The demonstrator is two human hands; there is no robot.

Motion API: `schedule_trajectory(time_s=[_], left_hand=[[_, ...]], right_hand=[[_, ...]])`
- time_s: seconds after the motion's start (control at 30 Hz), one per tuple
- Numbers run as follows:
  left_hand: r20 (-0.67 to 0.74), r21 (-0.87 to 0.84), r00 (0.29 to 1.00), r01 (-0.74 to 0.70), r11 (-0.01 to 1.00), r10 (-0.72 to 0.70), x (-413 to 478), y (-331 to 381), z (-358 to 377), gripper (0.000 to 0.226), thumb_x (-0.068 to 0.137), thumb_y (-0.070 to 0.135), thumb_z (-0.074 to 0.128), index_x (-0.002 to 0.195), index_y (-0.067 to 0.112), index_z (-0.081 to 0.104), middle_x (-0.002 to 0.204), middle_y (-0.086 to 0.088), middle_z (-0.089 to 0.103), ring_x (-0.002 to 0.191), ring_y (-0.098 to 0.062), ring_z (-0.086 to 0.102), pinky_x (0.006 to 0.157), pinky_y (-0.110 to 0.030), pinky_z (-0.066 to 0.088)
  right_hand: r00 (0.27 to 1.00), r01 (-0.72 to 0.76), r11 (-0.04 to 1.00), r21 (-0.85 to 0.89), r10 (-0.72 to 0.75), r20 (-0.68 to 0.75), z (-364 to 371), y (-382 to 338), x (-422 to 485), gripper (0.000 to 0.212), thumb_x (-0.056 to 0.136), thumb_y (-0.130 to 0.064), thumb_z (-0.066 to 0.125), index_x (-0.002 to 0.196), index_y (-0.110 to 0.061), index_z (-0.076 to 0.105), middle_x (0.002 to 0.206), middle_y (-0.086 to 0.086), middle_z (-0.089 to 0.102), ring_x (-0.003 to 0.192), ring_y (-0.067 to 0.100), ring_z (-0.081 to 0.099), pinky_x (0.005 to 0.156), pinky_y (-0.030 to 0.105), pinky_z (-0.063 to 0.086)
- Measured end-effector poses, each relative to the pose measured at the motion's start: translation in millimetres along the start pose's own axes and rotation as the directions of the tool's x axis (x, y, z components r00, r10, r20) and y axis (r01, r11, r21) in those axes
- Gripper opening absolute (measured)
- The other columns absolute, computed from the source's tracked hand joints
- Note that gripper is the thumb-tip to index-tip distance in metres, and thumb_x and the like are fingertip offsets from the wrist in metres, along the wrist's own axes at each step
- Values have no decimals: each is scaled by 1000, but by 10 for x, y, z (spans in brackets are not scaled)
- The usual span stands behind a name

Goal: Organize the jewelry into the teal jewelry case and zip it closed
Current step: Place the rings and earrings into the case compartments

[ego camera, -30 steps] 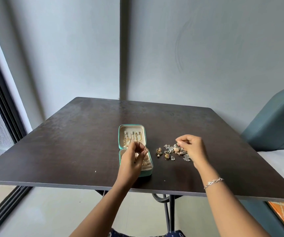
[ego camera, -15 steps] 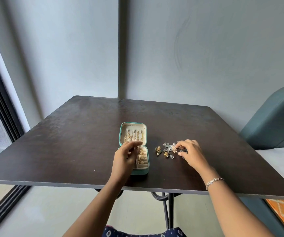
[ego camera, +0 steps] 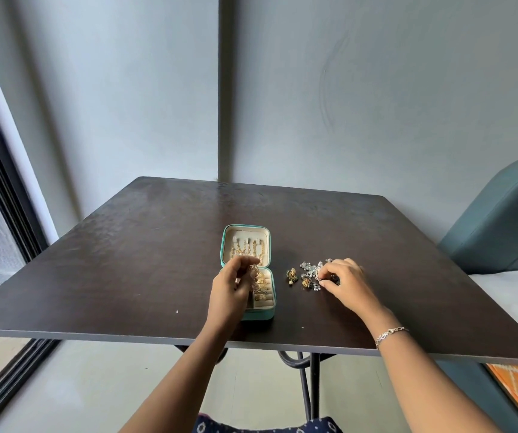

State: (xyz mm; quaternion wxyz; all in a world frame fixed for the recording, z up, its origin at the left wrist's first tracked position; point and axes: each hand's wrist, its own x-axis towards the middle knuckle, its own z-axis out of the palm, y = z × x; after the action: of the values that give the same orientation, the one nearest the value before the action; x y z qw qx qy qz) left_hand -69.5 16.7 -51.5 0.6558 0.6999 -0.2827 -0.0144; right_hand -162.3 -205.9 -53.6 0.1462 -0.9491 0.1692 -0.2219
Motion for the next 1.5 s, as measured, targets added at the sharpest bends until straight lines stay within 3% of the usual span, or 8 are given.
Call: schedule_trajectory(time_s=[0.37, 0.67, 0.77, 0.87, 0.93, 1.03, 1.2, 1.5], left_hand=[[6, -5, 1000, 2, 1000, -2, -5, 13, -4, 23, 90, 4, 54, 90, 26, 59, 90, 9, 66, 86, -15, 62, 76, -39, 53], [14, -39, 1000, 23, 999, -23, 12, 9, -13, 23, 89, 2, 54, 90, 24, 62, 92, 8, 67, 86, -12, 63, 76, -32, 52], [12, -95, 999, 32, 995, -31, 13, 25, -24, 24, 89, 4, 55, 88, 26, 62, 92, 6, 68, 87, -13, 63, 76, -29, 52], [19, -151, 998, 56, 987, -53, 6, 36, -34, 22, 89, 5, 56, 88, 26, 64, 93, 5, 69, 87, -12, 64, 74, -25, 54], [20, -189, 997, 72, 979, -70, 4, 38, -35, 21, 88, 4, 57, 88, 24, 65, 92, 5, 69, 86, -12, 64, 75, -26, 54], [22, -267, 993, 115, 957, -113, 5, 50, -34, 21, 88, 2, 57, 90, 22, 65, 91, 1, 69, 84, -13, 63, 76, -27, 54], [71, -363, 990, 140, 921, -122, 25, 54, -84, 22, 87, -3, 54, 94, 16, 64, 90, -5, 67, 84, -19, 62, 79, -39, 53], [174, -469, 977, 190, 862, -121, 55, 50, -126, 22, 85, -6, 54, 98, 7, 65, 89, -6, 71, 80, -16, 66, 75, -29, 56]], right_hand=[[990, -123, 992, -13, 123, 64, -40, 7, 99, 3, 77, -11, 69, 77, -9, 70, 96, 5, 62, 97, 25, 49, 84, 33, 38], [980, -188, 917, 353, 197, 11, -274, -208, 246, 23, 85, -1, 56, 67, -16, 58, 69, -7, 56, 69, 14, 50, 62, 22, 35], [961, -259, 732, 631, 259, 94, -345, -382, 256, 29, 92, -1, 46, 70, -18, 55, 72, -4, 60, 64, 9, 55, 62, 22, 38], [939, -329, 409, 851, 239, 248, -407, -581, 226, 25, 96, -3, 37, 78, -14, 51, 75, 3, 68, 63, 10, 62, 59, 20, 43], [931, -351, 245, 904, 200, 307, -431, -678, 190, 23, 97, -3, 35, 81, -12, 50, 73, 4, 72, 70, 15, 65, 60, 23, 46], [918, -390, 134, 911, 132, 374, -404, -800, 125, 21, 96, -2, 35, 85, -11, 51, 76, 8, 72, 77, 21, 68, 61, 27, 49], [890, -454, 164, 876, 37, 454, -261, -992, 38, 20, 97, -4, 34, 88, -12, 50, 78, 11, 71, 77, 23, 65, 62, 29, 51], [905, -388, 434, 813, 12, 425, -32, -1218, 18, 24, 98, -6, 35, 84, -16, 52, 72, 0, 51, 58, 6, 47, 48, 18, 41]])
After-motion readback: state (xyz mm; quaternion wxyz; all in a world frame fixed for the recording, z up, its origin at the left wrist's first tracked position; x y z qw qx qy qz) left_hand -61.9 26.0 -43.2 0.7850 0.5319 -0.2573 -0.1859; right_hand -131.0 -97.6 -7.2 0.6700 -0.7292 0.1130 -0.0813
